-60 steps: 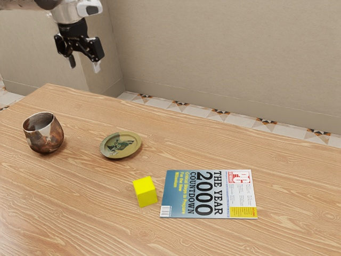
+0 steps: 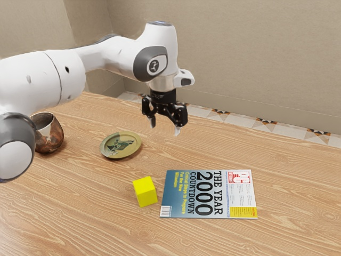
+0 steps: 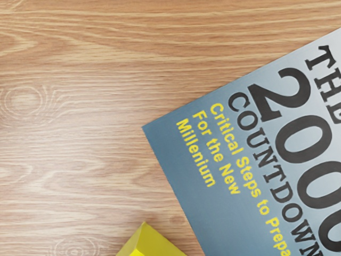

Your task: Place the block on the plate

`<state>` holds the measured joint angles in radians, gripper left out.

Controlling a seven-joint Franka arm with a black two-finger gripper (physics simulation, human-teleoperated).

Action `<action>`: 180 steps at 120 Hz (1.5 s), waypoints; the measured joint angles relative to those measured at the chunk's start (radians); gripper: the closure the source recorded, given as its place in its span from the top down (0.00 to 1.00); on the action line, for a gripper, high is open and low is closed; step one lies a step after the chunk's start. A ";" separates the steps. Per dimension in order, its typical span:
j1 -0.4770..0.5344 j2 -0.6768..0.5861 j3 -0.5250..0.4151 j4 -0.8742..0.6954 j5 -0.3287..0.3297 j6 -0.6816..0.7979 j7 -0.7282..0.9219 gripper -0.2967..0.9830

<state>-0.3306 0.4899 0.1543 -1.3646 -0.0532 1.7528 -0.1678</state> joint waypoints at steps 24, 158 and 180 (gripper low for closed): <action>0.001 0.014 0.009 -0.204 -0.077 0.160 -0.203 0.76; -0.034 -0.289 0.001 -0.734 -0.028 0.526 0.482 0.75; -0.030 -0.286 0.002 -0.762 -0.051 0.590 0.692 0.75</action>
<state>-0.3601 0.2038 0.1567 -2.1271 -0.1038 2.3428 0.5244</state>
